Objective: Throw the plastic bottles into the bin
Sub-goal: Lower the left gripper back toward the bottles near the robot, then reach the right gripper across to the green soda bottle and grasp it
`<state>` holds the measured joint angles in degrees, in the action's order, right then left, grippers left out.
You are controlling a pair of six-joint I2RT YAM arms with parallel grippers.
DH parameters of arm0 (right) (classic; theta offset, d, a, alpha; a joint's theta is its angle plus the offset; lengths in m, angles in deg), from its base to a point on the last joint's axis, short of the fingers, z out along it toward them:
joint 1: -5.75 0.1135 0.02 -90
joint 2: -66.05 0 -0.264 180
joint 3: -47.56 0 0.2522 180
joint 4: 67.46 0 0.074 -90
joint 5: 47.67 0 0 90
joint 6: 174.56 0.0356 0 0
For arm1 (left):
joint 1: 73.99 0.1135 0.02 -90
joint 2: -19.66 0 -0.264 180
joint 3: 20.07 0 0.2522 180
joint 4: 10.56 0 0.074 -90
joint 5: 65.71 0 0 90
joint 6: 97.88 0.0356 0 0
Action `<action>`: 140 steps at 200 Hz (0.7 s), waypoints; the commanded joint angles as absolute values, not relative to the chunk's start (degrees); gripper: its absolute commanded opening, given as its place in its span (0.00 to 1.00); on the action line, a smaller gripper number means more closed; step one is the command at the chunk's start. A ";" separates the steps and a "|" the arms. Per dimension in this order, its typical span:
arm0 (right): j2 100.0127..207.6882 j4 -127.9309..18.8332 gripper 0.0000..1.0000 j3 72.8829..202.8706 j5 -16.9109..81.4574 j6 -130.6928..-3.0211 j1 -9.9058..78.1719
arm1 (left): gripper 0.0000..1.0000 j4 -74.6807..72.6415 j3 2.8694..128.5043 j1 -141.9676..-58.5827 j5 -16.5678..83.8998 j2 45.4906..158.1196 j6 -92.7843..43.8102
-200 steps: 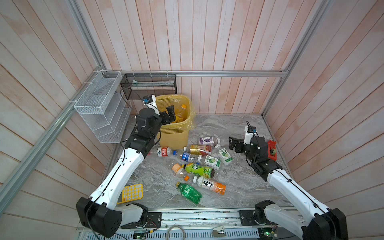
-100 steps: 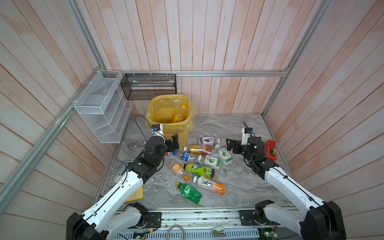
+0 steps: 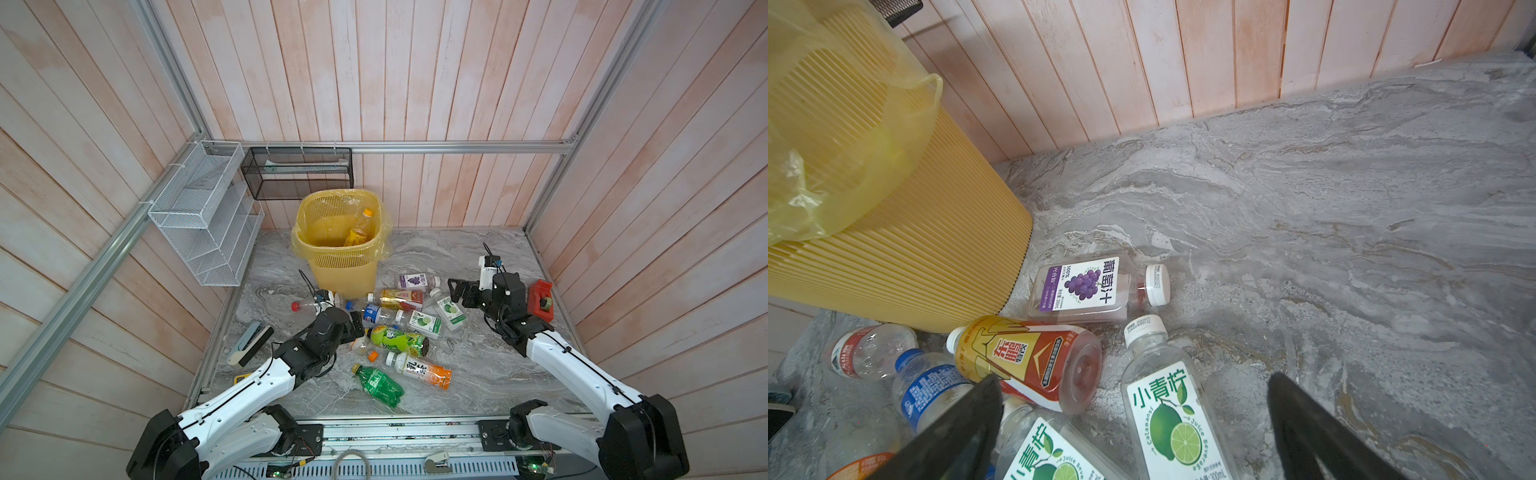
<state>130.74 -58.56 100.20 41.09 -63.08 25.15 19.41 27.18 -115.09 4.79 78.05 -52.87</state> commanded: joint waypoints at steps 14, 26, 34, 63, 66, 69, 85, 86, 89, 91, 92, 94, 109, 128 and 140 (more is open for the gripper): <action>131.26 -60.57 0.94 99.46 36.39 -64.22 25.04 | 1.00 22.52 25.95 -118.98 2.81 80.34 -60.99; 131.18 -59.84 0.92 100.17 33.19 -66.05 26.07 | 1.00 22.88 25.64 -118.99 2.15 80.48 -61.44; 130.96 -58.28 0.93 100.94 34.09 -67.05 27.77 | 1.00 22.90 25.52 -118.99 1.38 80.24 -61.49; 129.86 -50.80 0.92 104.27 43.72 -69.40 38.18 | 1.00 23.58 25.88 -118.90 -2.96 79.11 -60.09; 129.69 -50.30 0.92 104.72 44.36 -69.29 39.31 | 1.00 23.71 25.98 -118.81 -3.41 79.01 -59.90; 129.46 -49.82 0.92 105.04 44.97 -69.10 40.49 | 1.00 23.84 26.01 -118.70 -3.83 78.95 -59.77; 129.07 -49.12 0.91 106.20 47.50 -67.30 47.77 | 1.00 23.17 26.10 -116.96 -4.50 78.73 -58.35; 129.07 -49.13 0.91 106.26 47.68 -67.14 48.29 | 1.00 23.07 26.06 -116.74 -4.43 78.73 -58.25; 129.19 -49.05 0.91 106.51 48.26 -66.62 49.81 | 1.00 22.83 26.01 -116.05 -4.10 78.72 -57.92; 129.36 -49.04 0.91 106.68 48.75 -66.34 50.93 | 1.00 22.68 26.03 -115.55 -3.74 78.72 -57.72; 129.43 -48.95 0.91 106.77 48.92 -66.18 51.50 | 1.00 22.52 25.94 -115.29 -3.52 78.72 -57.67; 129.53 -48.89 0.91 106.90 49.38 -65.90 52.52 | 1.00 22.33 25.92 -114.72 -3.09 78.79 -57.48; 132.07 -46.58 0.90 108.90 54.94 -63.59 60.46 | 1.00 21.00 25.52 -110.95 -0.60 78.65 -56.95; 137.31 -41.84 0.88 112.19 59.95 -60.69 68.46 | 1.00 19.42 24.87 -109.51 -0.61 77.58 -55.35; 140.25 -40.55 0.87 113.29 60.86 -59.25 72.58 | 1.00 19.34 24.67 -108.70 -0.97 76.75 -54.29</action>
<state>135.15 -47.68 111.10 53.44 -63.48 66.24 21.18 26.09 -109.93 -1.11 78.73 -57.46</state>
